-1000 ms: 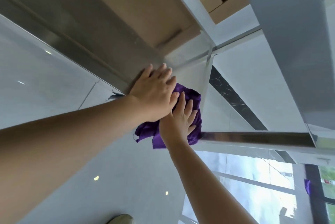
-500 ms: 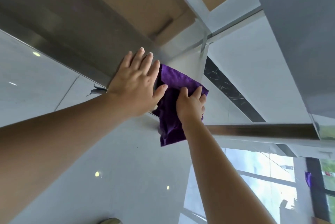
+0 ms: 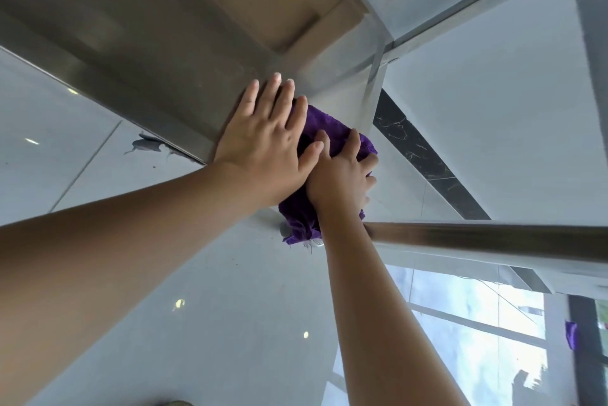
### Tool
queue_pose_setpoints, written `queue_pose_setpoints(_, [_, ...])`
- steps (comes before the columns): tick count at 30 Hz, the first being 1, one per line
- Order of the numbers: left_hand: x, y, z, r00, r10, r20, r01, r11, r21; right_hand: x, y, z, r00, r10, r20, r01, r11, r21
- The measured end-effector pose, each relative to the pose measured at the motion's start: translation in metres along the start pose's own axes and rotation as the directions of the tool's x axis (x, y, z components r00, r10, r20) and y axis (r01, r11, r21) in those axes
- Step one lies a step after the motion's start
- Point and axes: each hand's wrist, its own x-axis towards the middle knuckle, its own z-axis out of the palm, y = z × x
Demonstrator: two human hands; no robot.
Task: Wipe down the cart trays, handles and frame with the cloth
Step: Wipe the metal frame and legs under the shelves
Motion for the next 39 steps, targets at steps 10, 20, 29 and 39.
queue_pose_setpoints(10, [-0.001, 0.002, 0.001, 1.000, 0.001, -0.004, -0.001, 1.000, 0.007, 0.046, -0.004, -0.006, 0.987, -0.152, -0.056, 0.156, 0.985, 0.077])
queue_pose_setpoints(20, [-0.001, 0.004, 0.000, 0.997, 0.006, 0.074, -0.012, 0.997, 0.082, 0.100, -0.022, -0.010, 0.972, -0.139, -0.189, 0.165, 0.978, 0.129])
queue_pose_setpoints(29, [0.000, 0.006, 0.001, 0.993, 0.020, 0.119, -0.030, 0.996, 0.083, 0.157, -0.045, -0.029, 0.945, -0.277, -0.174, 0.273, 0.961, -0.051])
queue_pose_setpoints(39, [-0.006, -0.002, 0.004, 0.926, 0.233, -0.297, -0.258, 0.965, -0.044, 0.176, -0.051, -0.029, 0.862, -0.504, -0.054, 0.504, 0.864, -0.014])
